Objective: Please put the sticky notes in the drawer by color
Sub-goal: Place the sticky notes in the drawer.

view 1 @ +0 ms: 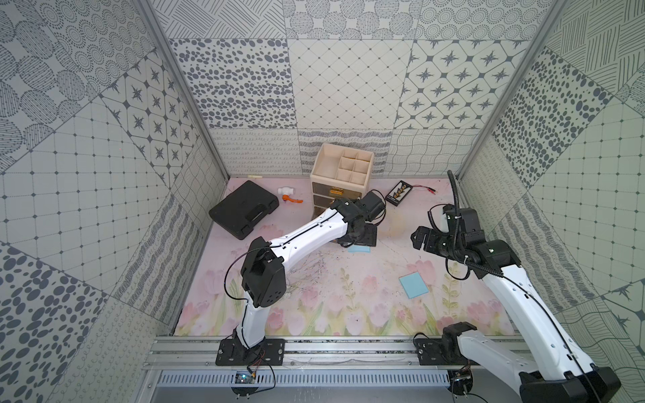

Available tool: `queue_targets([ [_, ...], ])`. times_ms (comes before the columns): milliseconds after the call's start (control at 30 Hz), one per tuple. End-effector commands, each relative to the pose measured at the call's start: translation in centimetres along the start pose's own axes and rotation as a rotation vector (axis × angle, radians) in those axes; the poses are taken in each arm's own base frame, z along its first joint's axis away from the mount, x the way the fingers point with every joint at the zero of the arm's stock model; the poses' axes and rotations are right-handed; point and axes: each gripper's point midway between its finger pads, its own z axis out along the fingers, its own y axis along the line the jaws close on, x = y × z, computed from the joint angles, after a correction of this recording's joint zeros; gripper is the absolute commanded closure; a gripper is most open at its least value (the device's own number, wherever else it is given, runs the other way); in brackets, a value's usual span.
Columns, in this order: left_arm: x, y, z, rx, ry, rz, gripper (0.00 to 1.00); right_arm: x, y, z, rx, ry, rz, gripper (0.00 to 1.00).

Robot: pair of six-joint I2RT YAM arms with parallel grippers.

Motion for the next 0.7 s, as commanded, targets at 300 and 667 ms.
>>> queue_targets([
  [300, -4.0, 7.5, 2.4, -0.036, 0.019, -0.184, 0.19, -1.2, 0.4, -0.2, -0.015, -0.044, 0.000, 0.01],
  [667, -6.4, 9.7, 5.3, -0.020, 0.027, -0.276, 0.19, -1.2, 0.5, 0.1, -0.017, -0.037, -0.003, 0.01],
])
